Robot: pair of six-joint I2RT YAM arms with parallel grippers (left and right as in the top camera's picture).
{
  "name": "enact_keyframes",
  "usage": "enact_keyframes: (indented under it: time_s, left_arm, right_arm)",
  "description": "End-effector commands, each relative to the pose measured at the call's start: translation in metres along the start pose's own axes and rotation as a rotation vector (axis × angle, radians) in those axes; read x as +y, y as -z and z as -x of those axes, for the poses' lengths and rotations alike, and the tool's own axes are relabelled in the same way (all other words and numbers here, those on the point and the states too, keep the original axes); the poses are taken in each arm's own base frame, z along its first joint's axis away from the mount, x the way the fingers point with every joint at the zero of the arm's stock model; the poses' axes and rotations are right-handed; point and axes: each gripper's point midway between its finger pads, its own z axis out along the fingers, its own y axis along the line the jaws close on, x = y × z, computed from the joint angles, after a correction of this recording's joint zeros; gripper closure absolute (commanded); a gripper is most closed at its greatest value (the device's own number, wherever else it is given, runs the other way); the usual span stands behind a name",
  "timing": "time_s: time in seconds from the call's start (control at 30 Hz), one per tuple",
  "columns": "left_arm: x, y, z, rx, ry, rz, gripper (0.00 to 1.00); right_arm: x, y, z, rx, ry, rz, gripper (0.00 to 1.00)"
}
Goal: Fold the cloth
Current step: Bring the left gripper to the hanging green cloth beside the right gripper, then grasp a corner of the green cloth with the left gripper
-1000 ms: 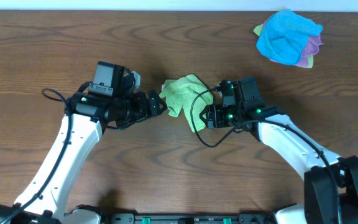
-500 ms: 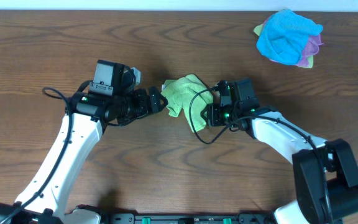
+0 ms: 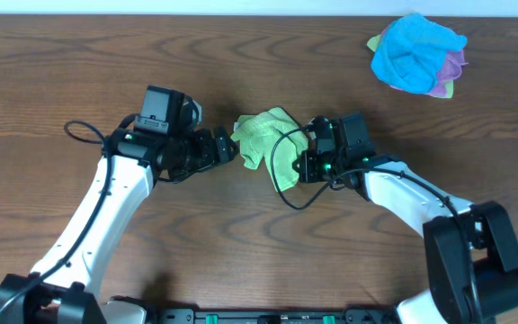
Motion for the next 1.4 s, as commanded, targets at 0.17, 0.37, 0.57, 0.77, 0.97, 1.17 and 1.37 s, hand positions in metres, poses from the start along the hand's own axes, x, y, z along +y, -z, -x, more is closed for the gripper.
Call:
enact_keyframes:
  time_s: [0.17,0.37,0.57,0.77,0.97,1.17,1.37]
  left_arm:
    - [0.020,-0.025,0.000,0.045,0.203,0.085,0.05]
    - [0.020,-0.047,-0.003,0.117,0.347,0.057,0.05]
    - [-0.001,-0.063,-0.001,0.175,0.386,-0.064,0.05]
    - [-0.013,-0.072,-0.002,0.193,0.418,-0.099,0.05]
    - [-0.021,-0.077,-0.005,0.179,0.447,-0.085,0.05]
    - [-0.017,-0.084,-0.005,0.125,0.470,-0.019,0.05]
    - [-0.010,-0.087,-0.001,0.074,0.466,0.031,0.05]
  right_arm:
    - [0.030,0.057,0.036,-0.168,0.060,-0.001,0.99]
    - [0.033,0.085,0.044,-0.245,0.080,-0.058,0.99]
    - [0.033,0.085,0.042,-0.235,0.075,-0.061,0.99]
    - [0.021,0.086,0.042,-0.243,0.062,-0.125,0.99]
    - [0.014,0.087,0.040,-0.238,0.051,-0.164,0.99]
    - [0.011,0.089,0.041,-0.244,0.042,-0.169,0.99]
    - [0.012,0.094,0.044,-0.261,0.043,-0.168,0.99]
